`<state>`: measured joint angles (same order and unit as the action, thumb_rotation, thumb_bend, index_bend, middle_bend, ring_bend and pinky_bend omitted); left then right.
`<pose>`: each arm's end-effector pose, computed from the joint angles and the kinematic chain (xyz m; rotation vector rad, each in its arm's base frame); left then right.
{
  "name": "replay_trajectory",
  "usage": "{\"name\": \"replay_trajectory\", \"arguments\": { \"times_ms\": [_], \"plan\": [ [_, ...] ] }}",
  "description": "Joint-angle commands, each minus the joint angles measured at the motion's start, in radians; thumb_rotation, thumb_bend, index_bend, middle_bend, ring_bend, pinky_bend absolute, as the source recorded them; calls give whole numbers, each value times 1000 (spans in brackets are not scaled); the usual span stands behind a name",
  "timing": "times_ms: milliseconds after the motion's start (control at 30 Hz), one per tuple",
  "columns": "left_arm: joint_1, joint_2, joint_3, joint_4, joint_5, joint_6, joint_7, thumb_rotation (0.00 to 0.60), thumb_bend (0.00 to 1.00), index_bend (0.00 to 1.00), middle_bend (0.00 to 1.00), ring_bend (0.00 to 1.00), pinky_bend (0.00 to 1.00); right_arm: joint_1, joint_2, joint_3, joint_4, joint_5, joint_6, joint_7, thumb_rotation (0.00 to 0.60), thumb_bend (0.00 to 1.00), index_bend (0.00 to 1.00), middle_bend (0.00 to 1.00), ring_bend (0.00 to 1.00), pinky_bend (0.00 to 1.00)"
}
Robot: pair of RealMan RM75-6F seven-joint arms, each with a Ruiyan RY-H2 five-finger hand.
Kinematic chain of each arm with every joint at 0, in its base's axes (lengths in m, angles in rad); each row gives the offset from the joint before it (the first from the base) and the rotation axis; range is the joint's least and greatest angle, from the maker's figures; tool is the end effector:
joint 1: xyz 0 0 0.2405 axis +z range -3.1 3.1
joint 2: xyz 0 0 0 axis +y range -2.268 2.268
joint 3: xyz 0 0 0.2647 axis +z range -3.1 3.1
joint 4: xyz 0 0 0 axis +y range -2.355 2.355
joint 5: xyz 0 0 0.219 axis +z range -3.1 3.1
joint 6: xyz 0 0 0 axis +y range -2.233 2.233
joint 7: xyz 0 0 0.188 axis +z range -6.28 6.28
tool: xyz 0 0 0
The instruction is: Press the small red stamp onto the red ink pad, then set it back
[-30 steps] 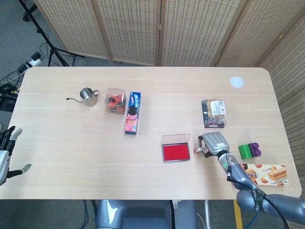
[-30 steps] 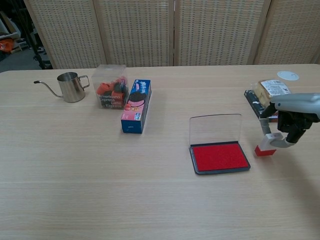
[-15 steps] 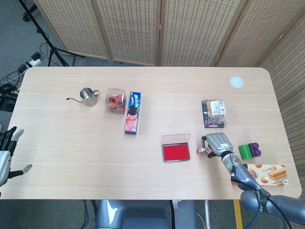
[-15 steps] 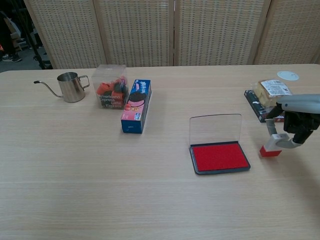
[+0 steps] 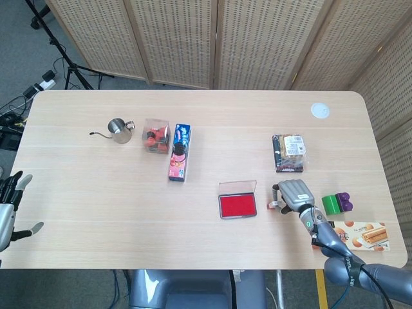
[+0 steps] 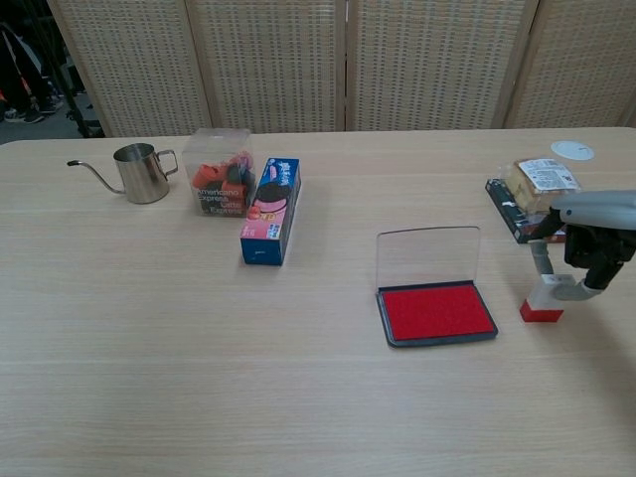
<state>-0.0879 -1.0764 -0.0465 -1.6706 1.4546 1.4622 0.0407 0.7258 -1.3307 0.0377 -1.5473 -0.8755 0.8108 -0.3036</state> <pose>-0.3222 0.2258 0.1613 -1.3730 -0.9213 -0.8544 -0.2445 -0.3742 -0.0062 1.8241 -1.1847 0.5645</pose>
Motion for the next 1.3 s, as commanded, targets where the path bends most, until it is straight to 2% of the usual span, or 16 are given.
{"name": "replay_trajectory", "arguments": {
  "times_ms": [33, 500, 767, 900, 1000, 1100, 1133, 1200, 1267, 1300],
  "plan": [
    [0, -1, 0, 0, 0, -1, 1, 600, 0, 0, 0, 0, 0, -1, -2, 1, 2, -1, 1, -2, 600, 311, 545, 960, 1000, 1000],
    [0, 1, 0, -1, 2, 0, -5, 600, 0, 0, 0, 0, 0, -3, 7, 3, -20, 1, 14, -25, 600, 311, 515, 957, 1000, 1000],
    [0, 5, 2, -4, 8, 2, -13, 600, 0, 0, 0, 0, 0, -14, 42, 6, -93, -11, 61, -49, 600, 311, 494, 956, 1000, 1000],
    [2, 7, 3, -5, 12, 5, -20, 600, 0, 0, 0, 0, 0, -31, 82, 8, -159, -58, 103, -46, 600, 311, 494, 954, 1000, 1000],
    [5, 12, 3, -6, 18, 14, -32, 600, 0, 0, 0, 0, 0, -86, 138, 0, -241, -187, 183, 16, 600, 311, 492, 910, 989, 1000],
    [9, 17, 4, -7, 23, 21, -45, 600, 0, 0, 0, 0, 0, -181, 171, -39, -245, -417, 330, 138, 600, 306, 466, 768, 869, 996],
    [10, 17, 4, -7, 24, 22, -48, 600, 0, 0, 0, 0, 0, -214, 171, -53, -223, -493, 393, 180, 600, 290, 441, 690, 786, 950],
    [10, 19, 5, -7, 28, 23, -52, 600, 0, 0, 0, 0, 0, -268, 171, -79, -170, -603, 496, 249, 600, 234, 381, 518, 566, 787],
    [13, 22, 8, -10, 34, 27, -55, 600, 0, 0, 0, 0, 0, -319, 172, -92, -118, -679, 596, 308, 600, 120, 333, 290, 247, 522],
    [15, 23, 9, -11, 39, 33, -57, 600, 0, 0, 0, 0, 0, -343, 174, -97, -95, -705, 641, 338, 600, 81, 324, 222, 160, 442]
  ]
}}
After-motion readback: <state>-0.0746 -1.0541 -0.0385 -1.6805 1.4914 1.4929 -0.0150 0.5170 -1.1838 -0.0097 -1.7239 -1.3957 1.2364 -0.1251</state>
